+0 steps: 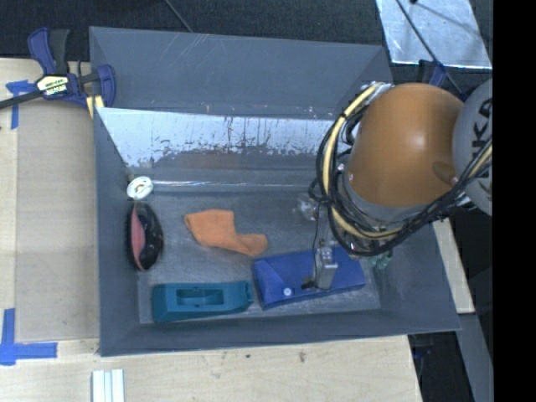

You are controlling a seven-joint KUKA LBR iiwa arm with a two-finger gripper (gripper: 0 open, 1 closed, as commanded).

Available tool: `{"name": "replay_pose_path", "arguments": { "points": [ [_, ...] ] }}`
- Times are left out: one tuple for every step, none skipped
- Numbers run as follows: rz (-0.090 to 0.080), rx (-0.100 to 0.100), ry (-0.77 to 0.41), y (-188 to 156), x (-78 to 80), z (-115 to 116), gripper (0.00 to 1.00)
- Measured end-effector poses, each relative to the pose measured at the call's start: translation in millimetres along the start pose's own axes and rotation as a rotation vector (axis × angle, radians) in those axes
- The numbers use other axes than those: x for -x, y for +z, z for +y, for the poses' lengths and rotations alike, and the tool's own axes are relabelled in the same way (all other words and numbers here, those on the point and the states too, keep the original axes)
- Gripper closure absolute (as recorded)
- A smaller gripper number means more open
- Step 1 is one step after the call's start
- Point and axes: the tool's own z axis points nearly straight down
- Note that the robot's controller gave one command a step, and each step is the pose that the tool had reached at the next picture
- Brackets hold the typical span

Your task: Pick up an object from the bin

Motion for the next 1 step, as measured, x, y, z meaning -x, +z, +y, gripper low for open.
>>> {"name": "replay_pose_path", "arguments": {
  "points": [
    [-0.009, 0.001, 0.002, -4.2, 1.6, -0.1, 0.00]
  ]
}}
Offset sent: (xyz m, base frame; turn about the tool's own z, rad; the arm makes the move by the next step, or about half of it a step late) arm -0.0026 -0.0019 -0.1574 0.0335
